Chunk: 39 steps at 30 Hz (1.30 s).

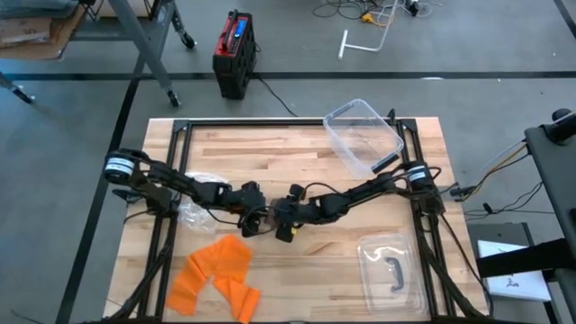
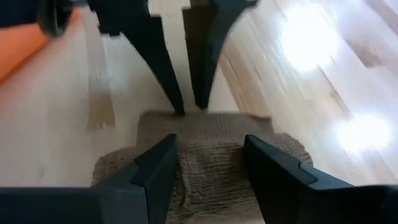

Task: Roll bandage
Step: Uncoil the brown bandage

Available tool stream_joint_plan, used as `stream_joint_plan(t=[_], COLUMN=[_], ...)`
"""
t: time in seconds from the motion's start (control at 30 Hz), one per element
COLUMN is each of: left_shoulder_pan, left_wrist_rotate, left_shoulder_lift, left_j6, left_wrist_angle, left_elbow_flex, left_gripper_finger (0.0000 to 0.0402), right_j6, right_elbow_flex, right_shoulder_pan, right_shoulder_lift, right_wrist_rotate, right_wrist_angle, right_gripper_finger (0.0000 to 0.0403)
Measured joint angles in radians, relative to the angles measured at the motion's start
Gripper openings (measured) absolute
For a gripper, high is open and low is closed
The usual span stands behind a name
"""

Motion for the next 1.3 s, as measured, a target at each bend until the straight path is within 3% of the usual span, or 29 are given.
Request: stream_joint_plan(t=[0.27,0.47,0.77,1.3], left_shoulder_pan=[0.0,0.0,0.001,0.013], left_wrist_rotate=[-0.004,-0.002,-0.005,-0.021], left_shoulder_lift=[0.0,-0.015,-0.133,0.16], left_j6=[0.004,0.001,0.052,0.131], left_wrist_angle=[0.002,0.015,0.019,0.099], left_elbow_flex=[-0.012,-0.013,0.028,0.125], left_gripper_finger=[0.0068,0.0068,0.0068,0.0068], right_j6=[0.02,0.019,-0.019,-0.036], right_elbow_flex=[-0.005,-0.006,-0.008,-0.009], right_shoulder_pan=[0.048,0.057,0.054,0.04], right_shoulder_lift=[-0.065,-0.065,-0.062,-0.061], right_wrist_rotate=[0.022,0.042,0.05,0.045], right_wrist_angle=[-0.196,-0.191,-0.149,-0.122], right_gripper_finger=[0.0183,0.0183,0.0183,0.0183])
